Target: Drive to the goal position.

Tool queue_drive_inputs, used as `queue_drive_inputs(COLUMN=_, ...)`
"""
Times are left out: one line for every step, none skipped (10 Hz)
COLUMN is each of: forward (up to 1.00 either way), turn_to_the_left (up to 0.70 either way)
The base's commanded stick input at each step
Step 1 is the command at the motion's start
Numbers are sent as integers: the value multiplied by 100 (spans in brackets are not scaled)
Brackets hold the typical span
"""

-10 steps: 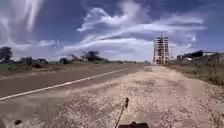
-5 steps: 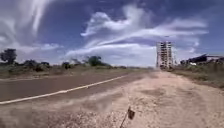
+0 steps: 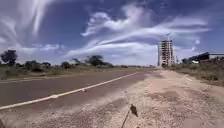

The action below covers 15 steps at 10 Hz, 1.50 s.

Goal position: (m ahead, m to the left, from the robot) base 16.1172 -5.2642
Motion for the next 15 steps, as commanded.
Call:
queue_drive_inputs(forward=100, turn_to_the_left=-40)
queue_drive_inputs(forward=100, turn_to_the_left=-40)
queue_drive_inputs(forward=100, turn_to_the_left=-40)
queue_drive_inputs(forward=100, turn_to_the_left=-40)
queue_drive_inputs(forward=100, turn_to_the_left=-40)
queue_drive_inputs(forward=100, turn_to_the_left=-40)
queue_drive_inputs(forward=100, turn_to_the_left=-40)
queue_drive_inputs(forward=100, turn_to_the_left=-40)
queue_drive_inputs(forward=100, turn_to_the_left=-15)
queue_drive_inputs(forward=100, turn_to_the_left=-5)
queue_drive_inputs(forward=100, turn_to_the_left=0)
queue_drive_inputs(forward=100, turn_to_the_left=0)
queue_drive_inputs(forward=100, turn_to_the_left=0)
queue_drive_inputs(forward=100, turn_to_the_left=0)
queue_drive_inputs(forward=100, turn_to_the_left=0)
